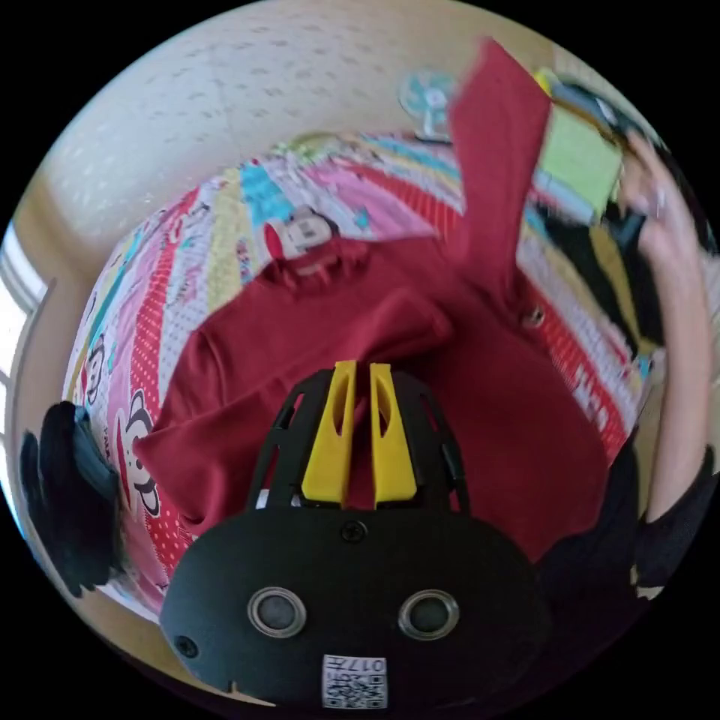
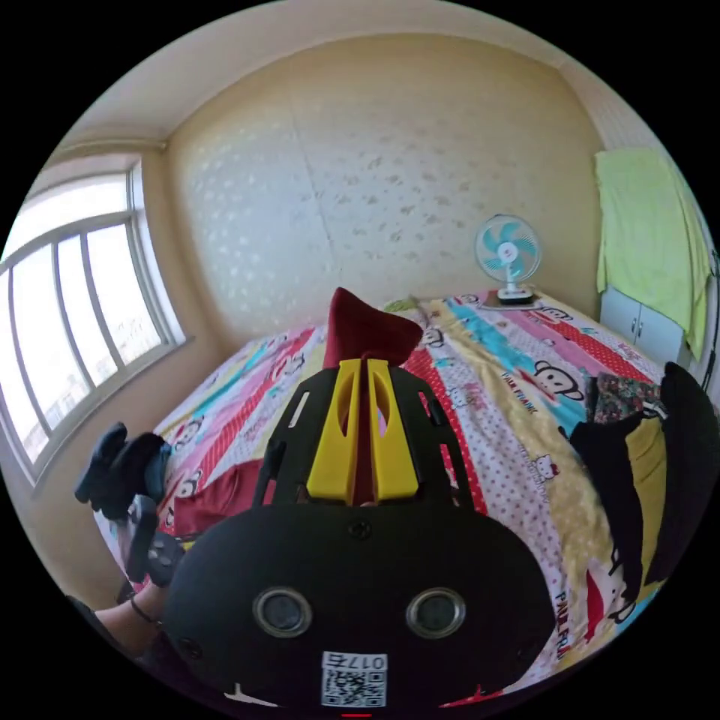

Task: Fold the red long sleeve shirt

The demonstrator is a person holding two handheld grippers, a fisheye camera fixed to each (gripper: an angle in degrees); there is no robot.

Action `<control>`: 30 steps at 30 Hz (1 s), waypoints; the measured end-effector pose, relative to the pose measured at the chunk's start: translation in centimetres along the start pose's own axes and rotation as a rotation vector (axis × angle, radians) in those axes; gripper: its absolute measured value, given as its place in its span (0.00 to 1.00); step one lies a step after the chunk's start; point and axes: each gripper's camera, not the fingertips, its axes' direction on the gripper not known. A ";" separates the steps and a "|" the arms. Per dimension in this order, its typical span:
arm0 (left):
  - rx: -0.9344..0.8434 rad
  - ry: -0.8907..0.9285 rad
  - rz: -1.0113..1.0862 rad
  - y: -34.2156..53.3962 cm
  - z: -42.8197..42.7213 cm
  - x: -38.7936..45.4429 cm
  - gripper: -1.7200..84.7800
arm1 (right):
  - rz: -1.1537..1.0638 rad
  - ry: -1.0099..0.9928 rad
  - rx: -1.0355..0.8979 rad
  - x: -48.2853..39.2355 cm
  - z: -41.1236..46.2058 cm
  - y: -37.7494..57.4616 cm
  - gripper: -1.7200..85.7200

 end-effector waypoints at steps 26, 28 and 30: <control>-0.009 0.149 -0.447 20.1 -8.7 -8.3 0.19 | -0.110 -0.476 -0.459 -11.2 5.1 6.9 0.13; -0.036 0.180 -0.454 22.3 -9.2 -8.4 0.19 | -0.053 -0.333 -0.522 -7.8 2.6 9.3 0.15; -0.079 0.230 -0.444 24.5 -9.0 -7.7 0.19 | -0.016 -0.110 -0.599 -3.9 -1.4 12.5 0.16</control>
